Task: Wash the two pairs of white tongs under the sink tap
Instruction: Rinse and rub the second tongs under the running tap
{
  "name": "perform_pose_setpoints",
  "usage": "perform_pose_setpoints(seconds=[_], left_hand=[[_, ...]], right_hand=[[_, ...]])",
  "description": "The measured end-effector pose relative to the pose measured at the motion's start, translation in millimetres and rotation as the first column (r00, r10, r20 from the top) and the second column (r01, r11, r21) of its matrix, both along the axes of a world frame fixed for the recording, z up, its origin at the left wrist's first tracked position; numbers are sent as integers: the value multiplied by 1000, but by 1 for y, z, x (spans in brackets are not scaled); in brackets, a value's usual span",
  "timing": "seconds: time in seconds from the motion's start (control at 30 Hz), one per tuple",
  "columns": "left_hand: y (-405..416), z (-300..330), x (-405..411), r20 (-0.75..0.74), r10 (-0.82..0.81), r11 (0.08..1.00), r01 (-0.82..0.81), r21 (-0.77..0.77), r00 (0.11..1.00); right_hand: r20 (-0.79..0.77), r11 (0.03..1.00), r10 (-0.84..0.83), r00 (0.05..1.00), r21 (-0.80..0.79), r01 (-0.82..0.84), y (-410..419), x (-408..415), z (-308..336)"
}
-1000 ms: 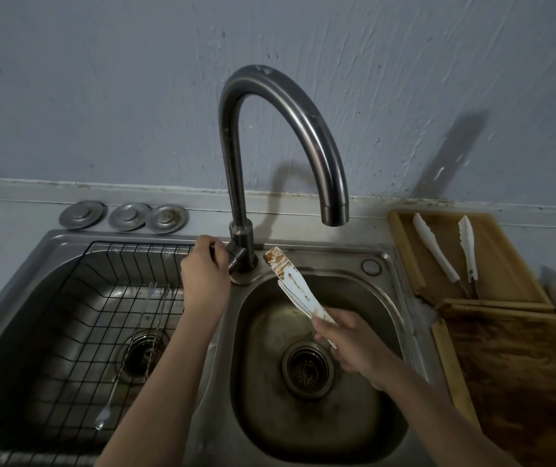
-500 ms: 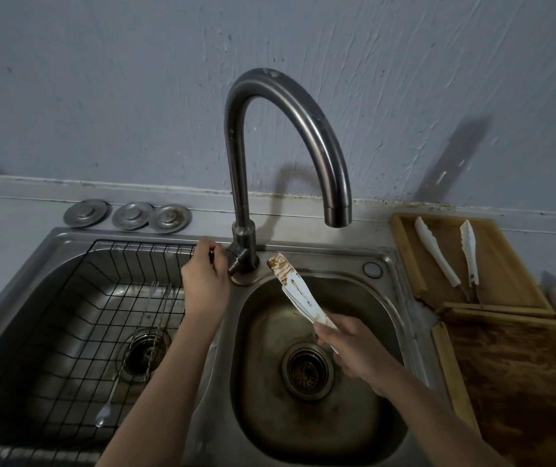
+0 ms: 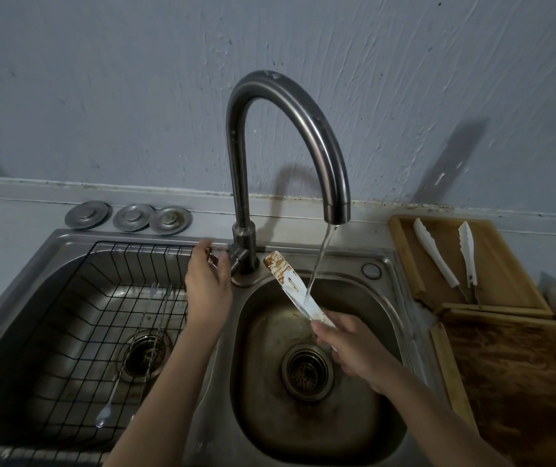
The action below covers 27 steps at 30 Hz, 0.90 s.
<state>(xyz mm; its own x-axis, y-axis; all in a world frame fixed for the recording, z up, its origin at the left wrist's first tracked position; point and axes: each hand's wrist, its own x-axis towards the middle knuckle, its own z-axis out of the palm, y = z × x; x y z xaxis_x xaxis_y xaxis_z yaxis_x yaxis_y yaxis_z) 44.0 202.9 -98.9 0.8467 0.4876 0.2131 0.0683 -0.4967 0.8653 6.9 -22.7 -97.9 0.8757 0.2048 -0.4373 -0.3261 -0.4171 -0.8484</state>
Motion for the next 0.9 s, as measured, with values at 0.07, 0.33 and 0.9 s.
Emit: perform_pose_setpoints(seconds=[0.07, 0.33, 0.9], left_hand=[[-17, 0, -15, 78, 63, 995, -69, 70, 995], [-82, -1, -42, -158, -394, 510, 72, -857, 906], [-86, 13, -17, -87, -229, -21, -94, -995, 970]], right_hand=[[-3, 1000, 14, 1000, -22, -14, -1, 1, -1], [-10, 925, 267, 964, -279, -259, 10, 26, 26], [527, 743, 378, 761, -663, 90, 17, 45, 44]])
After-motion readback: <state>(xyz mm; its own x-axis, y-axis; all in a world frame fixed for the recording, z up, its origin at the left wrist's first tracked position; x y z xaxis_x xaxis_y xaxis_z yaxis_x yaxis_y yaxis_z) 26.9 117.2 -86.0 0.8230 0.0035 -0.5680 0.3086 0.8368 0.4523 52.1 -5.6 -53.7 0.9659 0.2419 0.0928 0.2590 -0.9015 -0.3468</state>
